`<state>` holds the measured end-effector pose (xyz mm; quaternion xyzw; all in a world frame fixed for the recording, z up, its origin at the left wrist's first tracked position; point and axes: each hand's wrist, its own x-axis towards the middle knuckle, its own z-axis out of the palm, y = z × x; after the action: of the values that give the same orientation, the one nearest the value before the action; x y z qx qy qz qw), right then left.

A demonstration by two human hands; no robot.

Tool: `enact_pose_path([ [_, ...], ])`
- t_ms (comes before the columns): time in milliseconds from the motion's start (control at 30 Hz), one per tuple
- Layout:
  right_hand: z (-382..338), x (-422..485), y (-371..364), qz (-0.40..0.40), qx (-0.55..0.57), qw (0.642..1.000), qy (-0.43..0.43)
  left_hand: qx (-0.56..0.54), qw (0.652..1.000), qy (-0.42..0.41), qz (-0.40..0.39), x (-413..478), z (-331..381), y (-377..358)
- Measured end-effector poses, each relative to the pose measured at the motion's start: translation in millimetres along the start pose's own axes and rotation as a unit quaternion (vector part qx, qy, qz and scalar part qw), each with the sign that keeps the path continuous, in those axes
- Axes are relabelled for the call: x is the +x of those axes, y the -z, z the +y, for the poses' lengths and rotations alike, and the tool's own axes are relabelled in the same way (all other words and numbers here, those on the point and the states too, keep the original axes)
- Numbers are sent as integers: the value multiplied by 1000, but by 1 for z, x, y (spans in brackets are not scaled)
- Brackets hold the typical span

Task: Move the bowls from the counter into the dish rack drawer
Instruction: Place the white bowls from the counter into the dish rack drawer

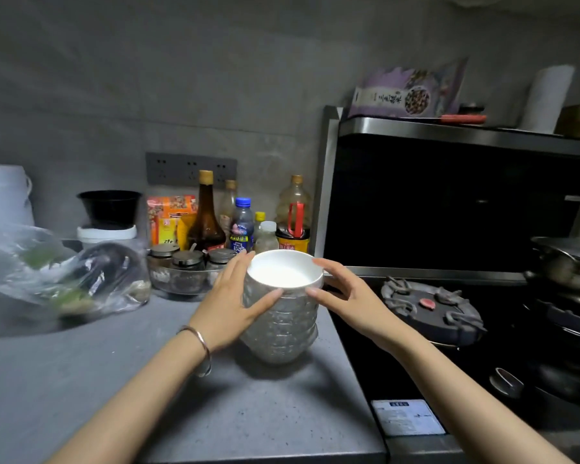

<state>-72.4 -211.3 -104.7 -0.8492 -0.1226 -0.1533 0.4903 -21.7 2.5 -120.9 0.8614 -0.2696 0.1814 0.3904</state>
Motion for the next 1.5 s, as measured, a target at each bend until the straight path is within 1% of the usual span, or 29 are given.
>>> enact_pose_path([
  [133, 6, 7, -10, 13, 29, 999, -4, -85, 996, 16, -20, 6, -3, -2],
  [333, 10, 10, -12, 30, 21, 999, 12, -123, 992, 11, 4, 9, -5, -4],
  [433, 8, 12, -12, 38, 33, 998, 25, -149, 989, 22, 11, 10, -2, -4],
  [533, -3, 14, -7, 56, 50, 996, 40, -181, 983, -13, 39, 15, 9, 1],
  [633, -21, 10, 3, 83, 96, 989, 72, -250, 965, -57, 61, 21, 35, 11],
  [700, -30, 1, 13, 106, 124, 983, 87, -273, 955, -79, 81, 22, 54, 12],
  [800, -38, -21, 35, 126, 91, 984, 88, -295, 948, -92, 80, 19, 77, 1],
  [933, -28, -67, 77, 121, -22, 991, 46, -338, 938, -81, 14, 7, 104, -31],
  [1033, -17, -112, 112, 81, -94, 992, 14, -341, 935, -79, -61, -5, 127, -68],
  [1100, -9, -143, 135, 46, -122, 991, -2, -341, 930, -71, -114, -16, 145, -96],
  [1200, 3, -189, 164, -8, -117, 992, -57, -301, 935, -80, -169, -28, 169, -142],
  [1267, 15, -218, 180, -18, -93, 991, -99, -297, 927, -74, -216, -38, 185, -174],
  [1400, 46, -271, 206, 13, -60, 984, -165, -338, 892, -31, -298, -63, 215, -239],
  [1500, 72, -306, 221, 48, -26, 976, -213, -369, 858, 11, -358, -79, 230, -282],
])
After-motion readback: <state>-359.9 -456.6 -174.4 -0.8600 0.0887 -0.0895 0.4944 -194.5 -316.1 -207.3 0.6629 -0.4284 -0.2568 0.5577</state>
